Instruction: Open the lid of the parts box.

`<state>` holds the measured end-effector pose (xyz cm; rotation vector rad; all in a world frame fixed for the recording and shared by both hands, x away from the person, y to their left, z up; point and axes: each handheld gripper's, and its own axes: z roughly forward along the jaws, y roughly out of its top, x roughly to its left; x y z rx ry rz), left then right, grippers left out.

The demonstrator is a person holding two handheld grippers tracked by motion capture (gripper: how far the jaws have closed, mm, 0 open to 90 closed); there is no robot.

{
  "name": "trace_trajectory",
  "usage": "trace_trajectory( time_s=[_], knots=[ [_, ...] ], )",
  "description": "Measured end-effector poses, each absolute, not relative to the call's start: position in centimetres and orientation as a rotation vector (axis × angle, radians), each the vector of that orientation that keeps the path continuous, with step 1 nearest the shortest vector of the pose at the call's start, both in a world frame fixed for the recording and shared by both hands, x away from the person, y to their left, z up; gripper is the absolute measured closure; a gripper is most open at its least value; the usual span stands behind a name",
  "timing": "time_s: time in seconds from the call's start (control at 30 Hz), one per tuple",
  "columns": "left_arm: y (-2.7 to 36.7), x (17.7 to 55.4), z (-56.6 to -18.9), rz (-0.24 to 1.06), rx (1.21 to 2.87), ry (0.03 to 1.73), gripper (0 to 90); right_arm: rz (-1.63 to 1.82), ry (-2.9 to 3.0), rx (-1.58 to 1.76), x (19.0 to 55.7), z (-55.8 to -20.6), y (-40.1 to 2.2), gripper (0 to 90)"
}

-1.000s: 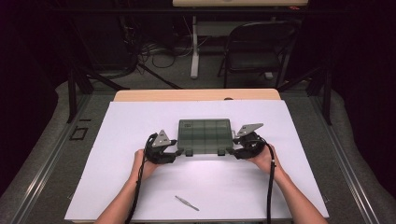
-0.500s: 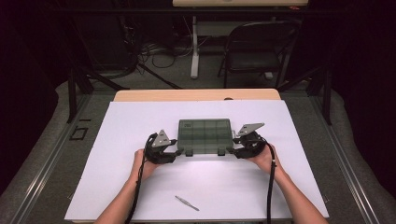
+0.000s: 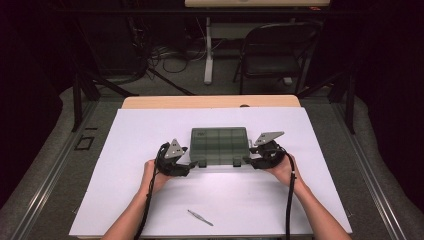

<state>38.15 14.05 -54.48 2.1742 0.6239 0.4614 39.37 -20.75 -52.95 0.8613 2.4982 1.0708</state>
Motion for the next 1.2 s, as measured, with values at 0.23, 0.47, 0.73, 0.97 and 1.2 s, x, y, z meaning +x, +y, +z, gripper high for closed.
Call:
trace_trajectory(
  time_s=[0.23,0.47,0.73,0.97,1.2],
  knots=[
    [13.7,37.8,-54.2,0.52,2.168,0.62,38.0,1.062,2.507,0.871,39.4,-52.8,-20.9,52.3],
    [13.5,37.7,-54.2,0.549,2.17,0.611,41.0,1.082,2.498,0.875,39.4,-52.8,-20.9,53.0],
    [13.4,37.4,-54.1,0.585,2.144,0.599,44.9,1.085,2.496,0.872,39.4,-52.7,-20.9,53.3],
    [13.3,37.2,-54.1,0.633,2.119,0.581,47.0,1.078,2.501,0.866,39.4,-52.6,-20.9,53.5],
    [13.3,37.0,-54.0,0.669,2.095,0.567,48.4,1.092,2.449,0.867,39.4,-52.6,-21.0,45.1]
  ],
)
